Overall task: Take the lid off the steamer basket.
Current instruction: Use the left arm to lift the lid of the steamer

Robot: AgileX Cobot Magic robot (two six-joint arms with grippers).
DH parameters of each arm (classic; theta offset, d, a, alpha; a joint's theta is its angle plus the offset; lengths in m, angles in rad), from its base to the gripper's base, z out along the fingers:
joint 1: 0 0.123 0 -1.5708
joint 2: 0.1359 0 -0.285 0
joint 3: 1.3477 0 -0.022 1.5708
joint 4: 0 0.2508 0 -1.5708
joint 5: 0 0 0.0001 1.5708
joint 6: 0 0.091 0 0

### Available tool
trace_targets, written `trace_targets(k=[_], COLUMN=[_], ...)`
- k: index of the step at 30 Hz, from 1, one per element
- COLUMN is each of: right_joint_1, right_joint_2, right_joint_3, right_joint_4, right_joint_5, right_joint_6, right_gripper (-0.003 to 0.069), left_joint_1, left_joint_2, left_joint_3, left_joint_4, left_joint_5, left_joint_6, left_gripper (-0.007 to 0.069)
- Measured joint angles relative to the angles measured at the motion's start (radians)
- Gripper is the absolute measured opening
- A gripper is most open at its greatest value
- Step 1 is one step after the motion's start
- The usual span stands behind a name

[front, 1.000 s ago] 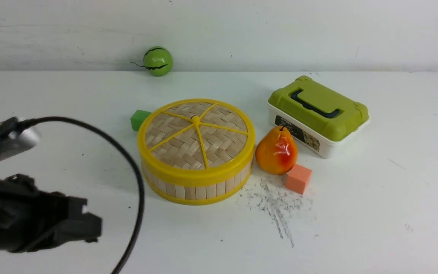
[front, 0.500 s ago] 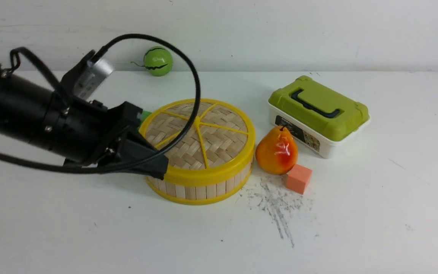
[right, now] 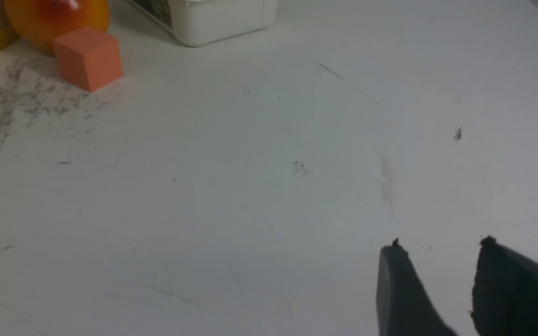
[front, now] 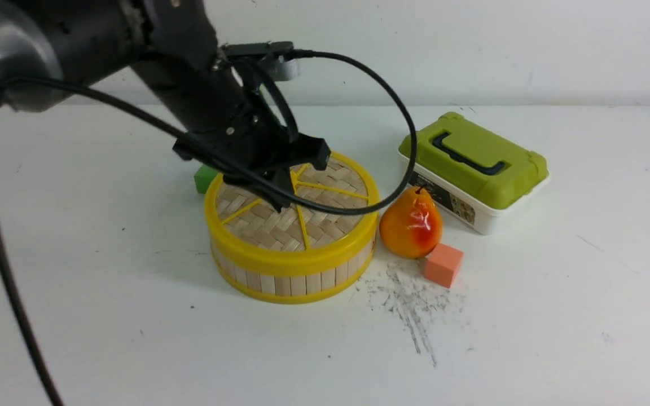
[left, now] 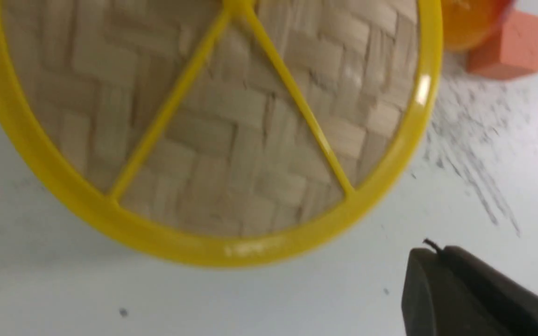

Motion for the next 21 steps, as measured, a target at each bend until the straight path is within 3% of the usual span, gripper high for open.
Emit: trace_targets(k=[5, 13, 21], right_joint_1=[0.000, 0.000, 0.000], right_joint_2=[0.000, 0.000, 0.000], right_joint_3=[0.000, 0.000, 0.000], right_joint_4=[0.000, 0.000, 0.000], right_joint_5=[0.000, 0.000, 0.000], right_joint_6=[0.000, 0.000, 0.000], right_gripper=[0.0240, 0.0240, 0.0240], left_joint_1=[-0.004, -0.004, -0.006], left_joint_2=[0.116, 0.238, 0.320], left_joint_3=[-0.154, -0.305, -0.326], left_joint_4=[0.083, 0.140, 0.243], left_joint_5=[-0.020, -0.031, -0.097], left_joint_6=[-0.002, -0.018, -0.090], left_gripper=[0.0069, 0.0304, 0.0322])
